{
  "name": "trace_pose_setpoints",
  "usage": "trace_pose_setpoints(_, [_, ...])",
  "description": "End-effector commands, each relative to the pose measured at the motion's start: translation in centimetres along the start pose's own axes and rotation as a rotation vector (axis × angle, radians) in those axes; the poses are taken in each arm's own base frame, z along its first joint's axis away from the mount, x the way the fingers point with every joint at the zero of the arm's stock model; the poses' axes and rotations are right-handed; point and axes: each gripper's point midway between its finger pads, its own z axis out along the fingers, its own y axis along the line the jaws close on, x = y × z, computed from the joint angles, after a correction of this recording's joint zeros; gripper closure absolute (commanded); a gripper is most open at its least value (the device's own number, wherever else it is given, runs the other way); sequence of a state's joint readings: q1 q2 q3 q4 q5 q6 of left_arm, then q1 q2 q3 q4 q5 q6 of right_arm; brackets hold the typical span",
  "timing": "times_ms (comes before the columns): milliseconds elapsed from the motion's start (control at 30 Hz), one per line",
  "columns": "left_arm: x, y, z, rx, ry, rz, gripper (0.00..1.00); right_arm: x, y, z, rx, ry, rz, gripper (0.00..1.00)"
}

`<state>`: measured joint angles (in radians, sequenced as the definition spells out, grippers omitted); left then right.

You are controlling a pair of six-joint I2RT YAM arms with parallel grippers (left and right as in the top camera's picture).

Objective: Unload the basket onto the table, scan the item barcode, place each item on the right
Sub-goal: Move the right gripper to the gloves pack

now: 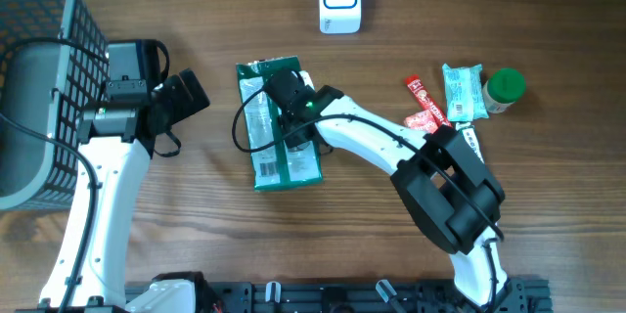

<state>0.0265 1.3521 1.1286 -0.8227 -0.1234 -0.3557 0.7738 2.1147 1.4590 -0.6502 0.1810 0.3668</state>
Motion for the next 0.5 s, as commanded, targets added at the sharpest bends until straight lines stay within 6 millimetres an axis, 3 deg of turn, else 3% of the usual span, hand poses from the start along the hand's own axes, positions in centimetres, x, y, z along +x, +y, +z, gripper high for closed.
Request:
trace_pose_setpoints(0, [-0.3, 0.2, 0.0, -0.008, -0.009, 0.007, 0.00, 1.8, -2.4, 0.3, 0.066, 0.082, 0.047, 0.27])
trace_pose_setpoints(167, [-0.3, 0.2, 0.0, -0.008, -0.009, 0.007, 0.00, 4.6, -4.3, -0.4, -0.007, 0.254, 0.135, 0.27])
trace_pose_setpoints(233, [-0.3, 0.2, 0.0, -0.009, -0.009, 0.007, 0.00, 5.4, -5.1, -0.7, -0.056, 0.313, 0.144, 0.31])
trace_pose_setpoints(300, [-0.3, 0.2, 0.0, -0.009, -0.009, 0.007, 0.00, 5.2, -5.1, -1.2, -0.123, 0.319, 0.108, 0.36])
trace_pose_setpoints(467, [-0.3, 0.2, 0.0, -0.008, -0.009, 0.006, 0.00, 3.1, -5.1, -4.9, -0.222, 0.229, 0.073, 0.35])
